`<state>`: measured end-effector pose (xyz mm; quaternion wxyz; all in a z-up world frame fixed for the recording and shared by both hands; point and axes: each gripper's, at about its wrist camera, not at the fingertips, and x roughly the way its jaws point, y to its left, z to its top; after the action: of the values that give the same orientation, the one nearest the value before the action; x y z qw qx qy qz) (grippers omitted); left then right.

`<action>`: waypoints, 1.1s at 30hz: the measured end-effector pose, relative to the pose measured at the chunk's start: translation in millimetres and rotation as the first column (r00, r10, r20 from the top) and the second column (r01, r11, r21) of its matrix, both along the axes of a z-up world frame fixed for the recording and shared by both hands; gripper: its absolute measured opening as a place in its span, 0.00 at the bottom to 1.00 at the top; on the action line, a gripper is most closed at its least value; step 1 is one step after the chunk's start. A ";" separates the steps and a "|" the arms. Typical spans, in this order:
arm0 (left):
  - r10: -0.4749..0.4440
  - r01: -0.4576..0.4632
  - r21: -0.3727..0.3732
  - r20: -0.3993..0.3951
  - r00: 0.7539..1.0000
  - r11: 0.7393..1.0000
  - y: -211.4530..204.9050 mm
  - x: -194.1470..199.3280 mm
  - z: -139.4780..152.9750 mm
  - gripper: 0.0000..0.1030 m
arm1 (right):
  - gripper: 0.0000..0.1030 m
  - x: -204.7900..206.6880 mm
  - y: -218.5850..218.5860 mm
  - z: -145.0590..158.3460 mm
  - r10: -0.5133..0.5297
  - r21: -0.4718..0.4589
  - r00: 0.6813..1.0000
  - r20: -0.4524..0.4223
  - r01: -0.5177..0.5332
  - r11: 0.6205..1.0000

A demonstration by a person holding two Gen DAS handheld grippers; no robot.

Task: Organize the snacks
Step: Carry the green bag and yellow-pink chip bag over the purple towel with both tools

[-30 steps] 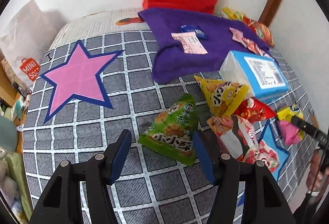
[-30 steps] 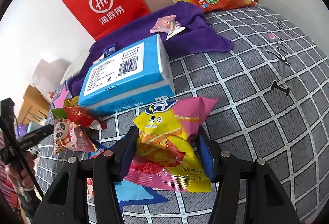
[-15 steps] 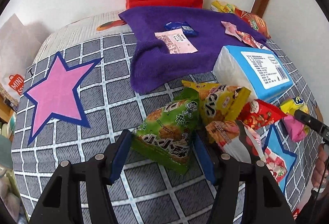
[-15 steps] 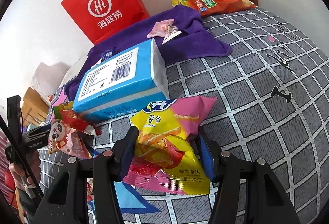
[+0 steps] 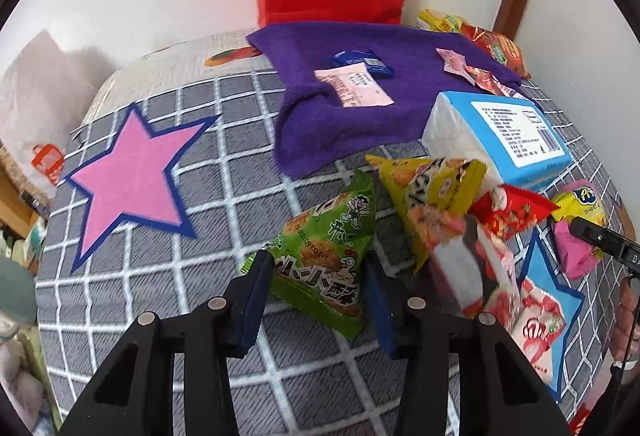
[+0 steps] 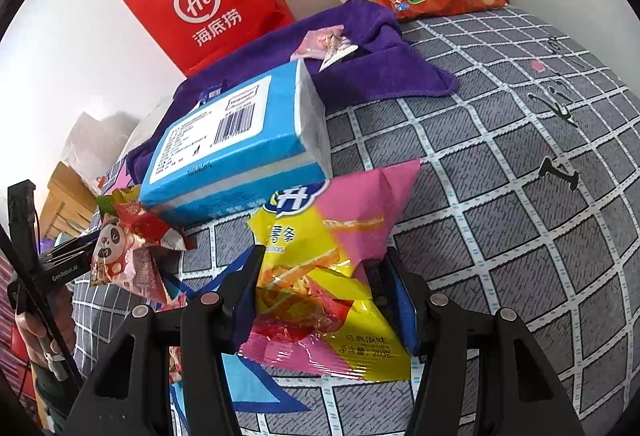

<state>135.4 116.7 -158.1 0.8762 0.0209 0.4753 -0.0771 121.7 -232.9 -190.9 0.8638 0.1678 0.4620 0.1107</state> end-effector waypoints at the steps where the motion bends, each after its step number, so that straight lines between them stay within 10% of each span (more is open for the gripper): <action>1: 0.002 -0.002 -0.002 -0.002 1.000 1.000 2.1 -3.1 0.5 0.41 | 0.55 -0.3 1.1 0.0 0.003 -0.006 1.000 0.002 -0.003 1.000; 19: 0.029 -0.026 -0.064 0.052 0.998 0.998 16.8 -26.4 41.4 0.41 | 0.51 -13.4 -15.1 21.4 -0.021 -0.015 0.999 0.030 0.021 1.000; 33: 0.077 -0.067 -0.110 0.090 0.993 0.992 2.7 -1.5 90.1 0.42 | 0.51 5.9 -10.0 106.9 0.032 -0.098 0.980 0.195 -0.013 0.995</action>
<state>133.9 119.4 -68.0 0.8996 -0.0397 0.4293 -0.0695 127.6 -242.9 -84.0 0.9109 0.1091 0.3813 0.1142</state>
